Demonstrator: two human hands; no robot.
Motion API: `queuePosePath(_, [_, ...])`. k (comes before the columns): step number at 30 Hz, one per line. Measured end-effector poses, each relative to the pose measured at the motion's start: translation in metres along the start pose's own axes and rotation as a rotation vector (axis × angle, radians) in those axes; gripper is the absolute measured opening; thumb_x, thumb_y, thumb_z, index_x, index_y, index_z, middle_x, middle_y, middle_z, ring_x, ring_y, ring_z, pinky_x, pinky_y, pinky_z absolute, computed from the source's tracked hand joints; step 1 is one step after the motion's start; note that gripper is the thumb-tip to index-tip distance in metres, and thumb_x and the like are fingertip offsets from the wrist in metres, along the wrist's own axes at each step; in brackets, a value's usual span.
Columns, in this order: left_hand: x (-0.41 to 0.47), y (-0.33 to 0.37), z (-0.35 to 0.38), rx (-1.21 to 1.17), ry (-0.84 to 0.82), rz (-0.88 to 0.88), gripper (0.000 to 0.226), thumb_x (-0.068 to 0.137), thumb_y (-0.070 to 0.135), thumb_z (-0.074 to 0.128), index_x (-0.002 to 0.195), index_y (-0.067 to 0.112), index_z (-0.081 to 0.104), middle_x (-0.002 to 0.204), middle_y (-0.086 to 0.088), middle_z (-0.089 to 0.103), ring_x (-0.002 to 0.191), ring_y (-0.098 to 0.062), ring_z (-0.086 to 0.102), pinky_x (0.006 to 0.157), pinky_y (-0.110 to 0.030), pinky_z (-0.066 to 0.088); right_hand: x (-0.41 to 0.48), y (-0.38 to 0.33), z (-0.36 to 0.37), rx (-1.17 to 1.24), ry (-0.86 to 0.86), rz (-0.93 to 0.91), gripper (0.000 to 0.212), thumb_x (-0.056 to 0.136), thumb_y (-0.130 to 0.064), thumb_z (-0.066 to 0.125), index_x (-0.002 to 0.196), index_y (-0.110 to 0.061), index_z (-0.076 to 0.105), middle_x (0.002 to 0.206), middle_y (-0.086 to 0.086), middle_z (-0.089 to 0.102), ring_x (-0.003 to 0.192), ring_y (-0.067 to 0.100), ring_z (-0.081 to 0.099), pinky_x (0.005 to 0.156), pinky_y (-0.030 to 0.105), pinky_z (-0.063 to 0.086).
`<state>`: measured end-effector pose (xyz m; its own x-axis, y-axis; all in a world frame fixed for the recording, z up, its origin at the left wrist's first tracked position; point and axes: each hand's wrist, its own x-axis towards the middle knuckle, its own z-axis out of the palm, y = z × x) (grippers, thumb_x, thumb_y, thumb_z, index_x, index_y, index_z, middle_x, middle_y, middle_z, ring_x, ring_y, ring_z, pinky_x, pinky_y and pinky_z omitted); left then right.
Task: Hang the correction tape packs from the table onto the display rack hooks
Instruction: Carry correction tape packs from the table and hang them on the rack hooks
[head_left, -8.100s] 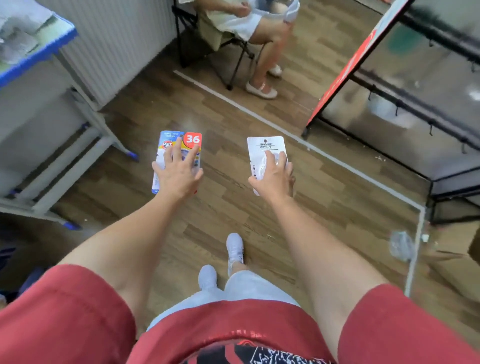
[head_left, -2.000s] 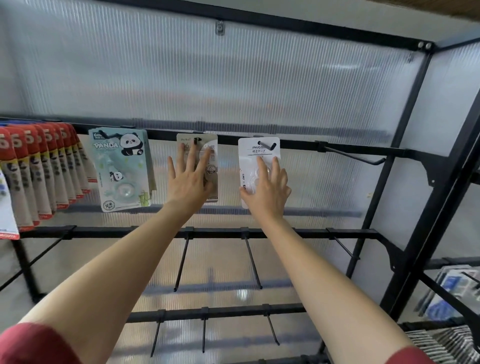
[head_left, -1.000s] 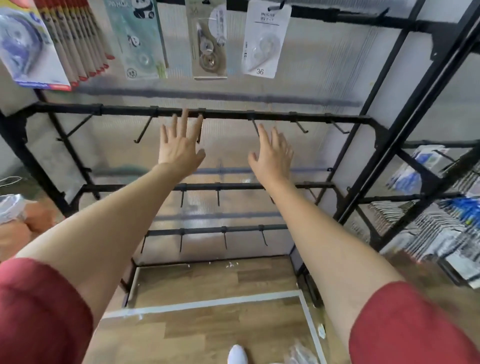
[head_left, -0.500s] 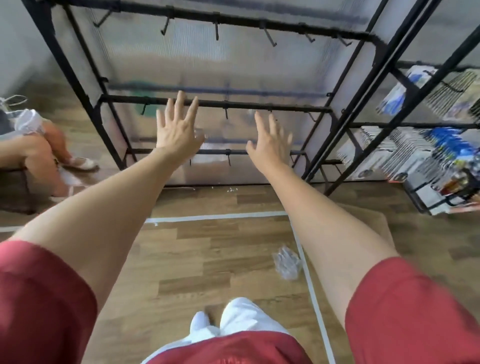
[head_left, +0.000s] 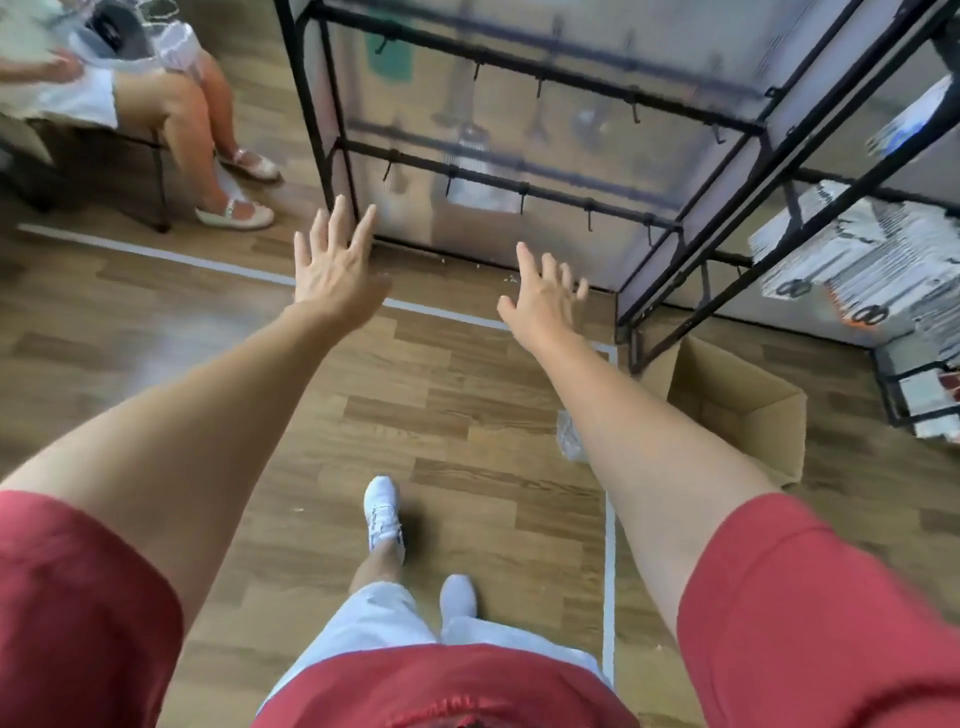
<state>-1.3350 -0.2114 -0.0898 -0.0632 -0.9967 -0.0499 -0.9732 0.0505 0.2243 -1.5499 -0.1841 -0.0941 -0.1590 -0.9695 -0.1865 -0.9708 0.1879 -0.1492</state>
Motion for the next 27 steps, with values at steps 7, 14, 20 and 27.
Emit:
queuePosePath(7, [-0.109, -0.106, 0.003, 0.018, -0.061, -0.283, 0.075, 0.096, 0.037, 0.048, 0.153, 0.025, 0.001, 0.161, -0.01, -0.007, 0.147, -0.032, -0.004, 0.117, -0.051, -0.001, -0.067, -0.091, 0.042, -0.067, -0.155, -0.203, 0.067, 0.098, -0.035, 0.044, 0.153, -0.025, 0.007, 0.158, 0.01, 0.014, 0.145, 0.031, 0.013, 0.116, 0.048, 0.01])
queuePosePath(14, [-0.213, -0.245, -0.037, -0.006, 0.037, -0.542, 0.073, 0.096, 0.039, 0.048, 0.154, 0.025, 0.005, 0.161, -0.009, -0.005, 0.147, -0.031, -0.003, 0.117, -0.05, -0.002, -0.129, -0.263, 0.075, -0.104, -0.174, -0.504, 0.069, 0.096, -0.037, 0.047, 0.153, -0.025, 0.009, 0.156, 0.011, 0.019, 0.142, 0.03, 0.018, 0.115, 0.047, 0.014])
queuePosePath(20, [-0.31, -0.377, -0.073, 0.007, 0.087, -0.816, 0.072, 0.097, 0.037, 0.048, 0.154, 0.026, 0.005, 0.161, -0.008, -0.006, 0.148, -0.029, -0.004, 0.118, -0.049, -0.003, -0.207, -0.413, 0.103, -0.15, -0.197, -0.849, 0.069, 0.097, -0.036, 0.044, 0.154, -0.025, 0.005, 0.158, 0.012, 0.014, 0.144, 0.03, 0.014, 0.116, 0.048, 0.01])
queuePosePath(27, [-0.361, -0.46, -0.092, -0.011, 0.146, -1.022, 0.072, 0.097, 0.036, 0.047, 0.154, 0.024, 0.005, 0.161, -0.009, -0.005, 0.147, -0.029, -0.003, 0.117, -0.048, -0.002, -0.247, -0.535, 0.113, -0.233, -0.19, -1.128, 0.068, 0.099, -0.037, 0.041, 0.154, -0.024, 0.004, 0.159, 0.013, 0.012, 0.146, 0.031, 0.011, 0.116, 0.049, 0.01])
